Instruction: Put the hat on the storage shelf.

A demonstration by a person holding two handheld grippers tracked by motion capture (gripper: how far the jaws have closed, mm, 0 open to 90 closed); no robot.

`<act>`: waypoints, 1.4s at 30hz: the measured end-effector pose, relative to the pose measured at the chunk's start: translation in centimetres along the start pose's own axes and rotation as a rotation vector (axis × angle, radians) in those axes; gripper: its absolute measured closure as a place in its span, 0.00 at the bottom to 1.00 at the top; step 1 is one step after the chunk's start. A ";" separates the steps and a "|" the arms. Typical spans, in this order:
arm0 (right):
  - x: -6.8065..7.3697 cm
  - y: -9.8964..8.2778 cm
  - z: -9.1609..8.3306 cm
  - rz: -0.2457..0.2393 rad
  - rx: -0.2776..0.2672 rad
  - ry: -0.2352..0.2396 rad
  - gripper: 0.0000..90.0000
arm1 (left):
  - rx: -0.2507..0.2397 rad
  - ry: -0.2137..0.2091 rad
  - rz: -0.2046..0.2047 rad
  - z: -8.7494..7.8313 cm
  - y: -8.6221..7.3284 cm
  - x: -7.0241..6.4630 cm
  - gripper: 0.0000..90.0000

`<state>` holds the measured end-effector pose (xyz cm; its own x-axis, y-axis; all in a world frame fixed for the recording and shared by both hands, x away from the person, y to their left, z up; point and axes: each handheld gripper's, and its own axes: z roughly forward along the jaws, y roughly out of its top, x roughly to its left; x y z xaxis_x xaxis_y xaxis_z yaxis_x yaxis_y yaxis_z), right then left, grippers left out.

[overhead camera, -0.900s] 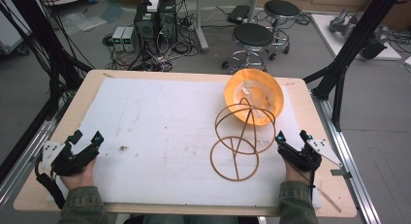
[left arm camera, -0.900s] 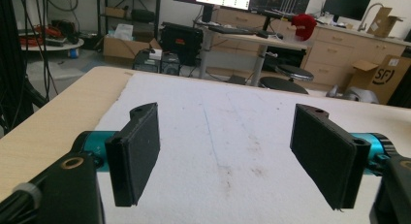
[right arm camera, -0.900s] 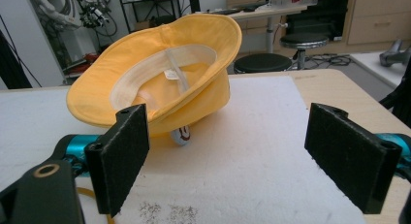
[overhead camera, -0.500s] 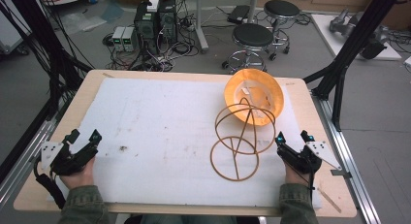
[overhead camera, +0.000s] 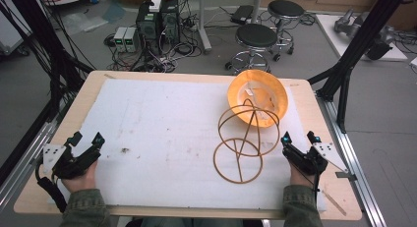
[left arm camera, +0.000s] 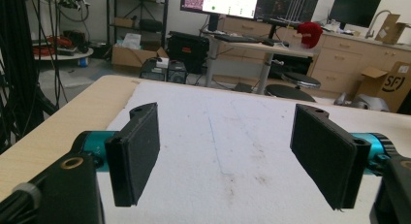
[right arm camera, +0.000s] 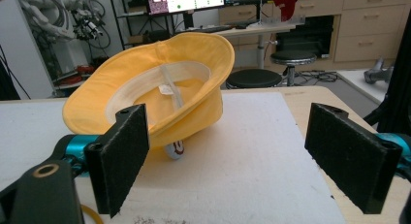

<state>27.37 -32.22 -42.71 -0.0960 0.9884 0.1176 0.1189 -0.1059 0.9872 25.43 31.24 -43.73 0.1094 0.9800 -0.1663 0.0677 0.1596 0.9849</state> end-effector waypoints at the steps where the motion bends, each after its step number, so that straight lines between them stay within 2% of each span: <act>1: 0.0 0.0 0.1 0.005 0.001 -0.001 0.16 | 0.000 0.000 0.000 0.0 0.0 0.0 0.29; 5: 0.0 0.3 0.6 0.011 0.002 -0.013 0.14 | 0.002 -0.004 0.004 0.0 0.0 -0.1 0.29; 7: 0.0 1.0 1.2 0.013 0.006 -0.034 0.13 | 0.000 -0.004 0.012 0.0 0.0 -0.1 0.29; 10: -0.6 2.1 2.4 0.057 0.009 -0.040 0.13 | 0.000 -0.009 0.018 0.2 0.0 -0.2 0.29; 14: -1.1 3.1 4.1 0.070 0.015 -0.058 0.13 | 0.000 -0.009 0.024 0.3 0.1 -0.3 0.29; 17: -0.9 3.4 5.2 0.051 0.015 -0.049 0.13 | 0.000 -0.006 0.021 0.3 0.0 -0.3 0.29; 23: -0.5 4.5 7.1 0.008 0.051 -0.010 0.14 | 0.001 -0.004 0.015 0.4 0.0 -0.4 0.29; 26: -0.3 5.1 8.0 -0.030 0.049 0.002 0.14 | 0.001 -0.008 0.020 0.5 0.0 -0.5 0.29; 35: 0.0 5.4 9.3 -0.025 0.082 0.023 0.14 | 0.000 -0.015 0.020 0.5 0.0 -0.6 0.29; 42: -0.4 5.4 10.5 -0.009 0.098 0.022 0.14 | 0.003 -0.021 0.018 0.6 0.0 -0.8 0.29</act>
<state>38.43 -32.08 -38.55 -0.1195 0.9865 0.1123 0.2138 -0.0849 0.9732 25.90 30.41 -43.66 0.1310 0.9800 -0.1496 0.0688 0.1415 0.9875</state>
